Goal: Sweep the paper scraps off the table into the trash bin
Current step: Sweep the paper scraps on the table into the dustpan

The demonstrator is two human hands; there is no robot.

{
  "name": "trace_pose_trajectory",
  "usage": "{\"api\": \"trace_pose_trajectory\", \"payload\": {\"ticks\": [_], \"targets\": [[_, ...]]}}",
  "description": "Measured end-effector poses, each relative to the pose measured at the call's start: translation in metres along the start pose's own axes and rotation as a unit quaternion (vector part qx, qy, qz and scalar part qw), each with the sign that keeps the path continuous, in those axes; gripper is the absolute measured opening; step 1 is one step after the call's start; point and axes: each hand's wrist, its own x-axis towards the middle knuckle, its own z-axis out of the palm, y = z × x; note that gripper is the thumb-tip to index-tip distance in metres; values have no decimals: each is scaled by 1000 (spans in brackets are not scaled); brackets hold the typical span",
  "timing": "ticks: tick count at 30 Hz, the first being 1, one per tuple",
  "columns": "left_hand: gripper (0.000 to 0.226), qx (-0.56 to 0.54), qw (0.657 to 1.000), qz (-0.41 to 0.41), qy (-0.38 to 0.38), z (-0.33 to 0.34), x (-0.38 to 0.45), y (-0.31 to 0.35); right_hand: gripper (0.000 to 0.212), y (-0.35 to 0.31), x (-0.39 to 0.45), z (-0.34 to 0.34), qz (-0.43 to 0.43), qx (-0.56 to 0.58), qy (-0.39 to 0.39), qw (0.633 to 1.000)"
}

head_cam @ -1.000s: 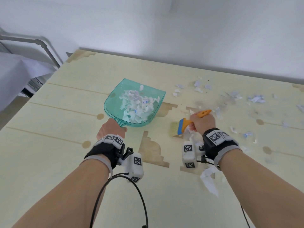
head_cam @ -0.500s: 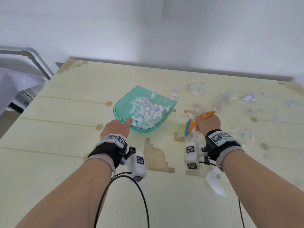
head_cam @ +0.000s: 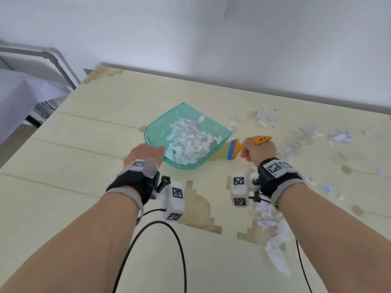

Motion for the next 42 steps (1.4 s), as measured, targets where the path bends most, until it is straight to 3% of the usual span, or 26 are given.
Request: {"api": "trace_pose_trajectory", "payload": {"ticks": [3, 5, 9, 13, 15, 18, 20, 23, 26, 30, 32, 36, 39, 42], "targets": [[35, -4, 1000, -2, 10, 3, 3, -1, 24, -6, 12, -22, 6, -96, 123, 988], [35, -8, 1000, -7, 17, 5, 4, -2, 22, -8, 20, -32, -27, -72, 159, 984], [34, -20, 999, -28, 30, 4, 7, 2, 14, -25, 26, -11, -53, 99, 78, 991], [33, -30, 998, -43, 38, 6, 13, 4, 21, -32, 40, 15, -36, 34, -30, 998], [33, -30, 997, -52, 43, 8, 16, 2, 24, -31, 45, 12, -6, -15, -23, 1000], [33, -25, 996, -62, 51, 9, 19, 2, 26, -30, 53, -5, -35, -108, 112, 987], [34, -30, 996, -64, 51, 9, 22, 3, 23, -33, 58, -9, -62, -36, 155, 985], [35, -47, 996, -64, 50, 7, 29, 6, 14, -43, 69, 4, -68, 130, 89, 985], [36, -49, 995, -62, 63, 3, 38, 6, 14, -51, 81, 23, -70, 151, 17, 986], [38, -46, 994, -61, 72, 4, 46, 4, 30, -54, 98, 33, -27, 55, 5, 998], [37, -46, 994, -65, 69, 7, 46, 4, 33, -50, 97, 26, 6, -13, 44, 999], [37, -36, 996, -67, 55, 14, 44, 13, 33, -35, 91, -1, -16, -134, 167, 977], [37, -38, 996, -65, 48, 16, 45, 23, 22, -38, 93, -6, -44, 60, 206, 976], [38, -50, 996, -55, 46, 18, 47, 29, 16, -52, 100, 3, -81, 204, 157, 963]]}}
